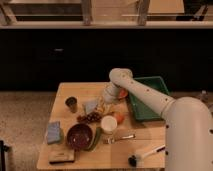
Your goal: Place banana in table surface
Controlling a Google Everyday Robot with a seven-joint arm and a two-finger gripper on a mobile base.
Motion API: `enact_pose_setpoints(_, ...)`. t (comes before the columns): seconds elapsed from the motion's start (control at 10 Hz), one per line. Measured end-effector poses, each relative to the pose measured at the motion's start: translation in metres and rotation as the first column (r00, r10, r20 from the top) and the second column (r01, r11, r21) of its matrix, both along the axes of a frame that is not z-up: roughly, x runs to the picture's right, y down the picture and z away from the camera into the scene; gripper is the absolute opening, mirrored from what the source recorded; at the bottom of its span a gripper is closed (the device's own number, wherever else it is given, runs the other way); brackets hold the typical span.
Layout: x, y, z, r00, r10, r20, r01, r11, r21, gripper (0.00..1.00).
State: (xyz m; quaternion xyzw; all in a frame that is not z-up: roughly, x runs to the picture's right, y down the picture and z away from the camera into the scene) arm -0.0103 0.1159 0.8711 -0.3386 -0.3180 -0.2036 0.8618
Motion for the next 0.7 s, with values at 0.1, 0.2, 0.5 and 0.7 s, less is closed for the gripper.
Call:
enact_pose_setpoints(0.1, -0.0009, 0.0009, 0.0011, 1.000, -0.001, 0.007, 0.001, 1.0000, -0.007, 0.80)
enact_pose_setpoints(0.2, -0.0023, 0.0012, 0.0017, 1.000, -0.003, 0.012, 0.003, 0.9999, -0.011, 0.80)
enact_pose_setpoints(0.5, 0.0004, -0.0007, 0.0011, 1.000, 0.000, 0.019, 0.001, 0.9999, -0.014, 0.80)
enact_pose_setpoints(0.7, 0.0065, -0.0044, -0.0009, 1.000, 0.010, 0.021, -0.010, 0.9999, -0.009, 0.80)
